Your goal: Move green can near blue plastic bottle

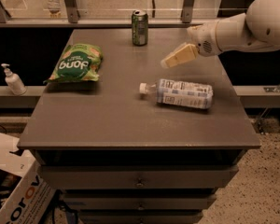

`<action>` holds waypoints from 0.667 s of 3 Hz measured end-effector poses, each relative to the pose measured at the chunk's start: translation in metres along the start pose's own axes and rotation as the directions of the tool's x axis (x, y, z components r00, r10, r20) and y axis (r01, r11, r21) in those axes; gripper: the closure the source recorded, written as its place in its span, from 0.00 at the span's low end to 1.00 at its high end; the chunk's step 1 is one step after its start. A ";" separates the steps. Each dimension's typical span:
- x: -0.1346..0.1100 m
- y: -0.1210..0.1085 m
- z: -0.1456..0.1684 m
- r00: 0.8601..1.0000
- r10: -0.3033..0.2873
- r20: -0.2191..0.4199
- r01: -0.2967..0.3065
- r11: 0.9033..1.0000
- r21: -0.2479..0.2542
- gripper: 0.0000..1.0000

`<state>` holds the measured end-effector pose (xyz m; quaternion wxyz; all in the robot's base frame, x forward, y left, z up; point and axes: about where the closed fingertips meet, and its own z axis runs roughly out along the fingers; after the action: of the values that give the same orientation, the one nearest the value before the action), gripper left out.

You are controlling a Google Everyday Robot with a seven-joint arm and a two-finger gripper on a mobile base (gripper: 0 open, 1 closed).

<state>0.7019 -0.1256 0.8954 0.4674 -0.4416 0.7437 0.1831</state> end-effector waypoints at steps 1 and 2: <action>-0.012 -0.014 0.035 0.995 0.051 0.086 -0.051 0.999 -0.002 0.00; -0.030 -0.034 0.061 0.982 0.085 0.169 -0.086 0.996 0.000 0.00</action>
Offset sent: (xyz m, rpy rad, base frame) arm 0.1083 0.0477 0.0147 0.2958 -0.0831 -0.0517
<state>0.7673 -0.0876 0.8952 0.5220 -0.3906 0.7203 0.2370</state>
